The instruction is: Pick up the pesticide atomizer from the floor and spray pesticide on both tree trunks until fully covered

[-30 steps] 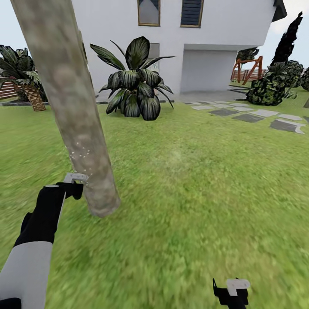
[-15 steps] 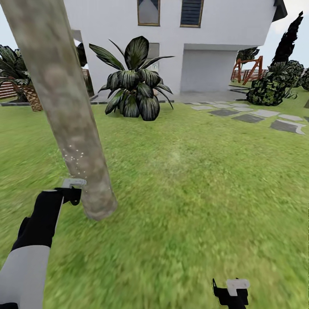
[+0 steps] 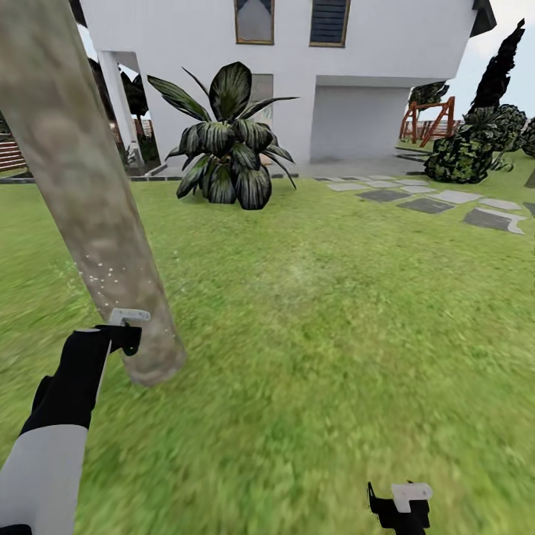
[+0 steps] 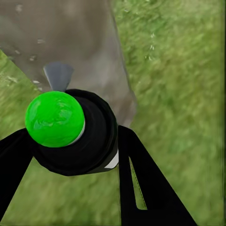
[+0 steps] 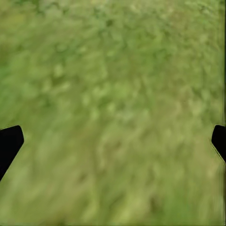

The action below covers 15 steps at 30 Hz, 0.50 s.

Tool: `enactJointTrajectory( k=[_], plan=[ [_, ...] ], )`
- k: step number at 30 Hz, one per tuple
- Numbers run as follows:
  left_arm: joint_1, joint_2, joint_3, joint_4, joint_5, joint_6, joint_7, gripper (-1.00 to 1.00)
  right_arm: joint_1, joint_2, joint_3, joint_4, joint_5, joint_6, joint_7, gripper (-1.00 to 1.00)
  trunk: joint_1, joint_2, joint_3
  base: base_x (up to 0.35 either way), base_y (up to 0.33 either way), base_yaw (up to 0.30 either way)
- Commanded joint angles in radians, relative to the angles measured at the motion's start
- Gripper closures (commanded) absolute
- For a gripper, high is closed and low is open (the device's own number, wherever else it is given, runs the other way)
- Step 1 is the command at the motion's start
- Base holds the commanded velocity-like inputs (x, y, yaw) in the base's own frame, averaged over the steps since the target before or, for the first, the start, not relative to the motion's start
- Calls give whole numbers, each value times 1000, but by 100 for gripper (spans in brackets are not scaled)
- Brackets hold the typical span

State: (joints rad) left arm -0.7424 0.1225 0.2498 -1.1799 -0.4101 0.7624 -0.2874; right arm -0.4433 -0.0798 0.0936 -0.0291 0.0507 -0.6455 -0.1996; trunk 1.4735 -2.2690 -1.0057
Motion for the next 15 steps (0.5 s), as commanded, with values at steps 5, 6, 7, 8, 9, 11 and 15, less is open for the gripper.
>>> enactJointTrajectory(
  k=[5, 6, 7, 8, 9, 11, 15],
  plan=[
    [0, 0, 0, 0, 1, 0, 0, 100, 0, 0, 0, 0, 0, 0, -1, -100, 0, 0, 0, 1, -272, 148],
    [0, 0, 0, 0, 1, -1, 0, 100, 0, 0, 0, 0, 0, 0, 0, -100, 0, 0, 0, 0, -272, 250],
    [0, 0, 0, 0, 1, -1, 0, 100, 0, 0, 0, 0, 0, 0, 0, -100, 0, 0, 0, 0, -272, 258],
    [0, 0, 0, 0, 1, -1, 0, 100, 0, 0, 0, 0, 0, 0, 0, -100, 0, 0, 0, 0, -272, 262],
    [0, 0, 0, 0, 1, -1, 0, 100, 0, 0, 0, 0, 0, 0, 0, -100, 0, 0, 0, 0, -272, 264],
    [1, 4, 3, 36, 1, -3, 2, 100, 0, 0, 0, 0, 0, 0, 0, -100, 0, 0, 0, 21, -272, 265],
    [1, 27, 16, 130, -3, -8, 3, 100, 0, 0, 0, 0, 0, 0, 0, -100, 0, 0, 0, 107, -271, 202]
  ],
)
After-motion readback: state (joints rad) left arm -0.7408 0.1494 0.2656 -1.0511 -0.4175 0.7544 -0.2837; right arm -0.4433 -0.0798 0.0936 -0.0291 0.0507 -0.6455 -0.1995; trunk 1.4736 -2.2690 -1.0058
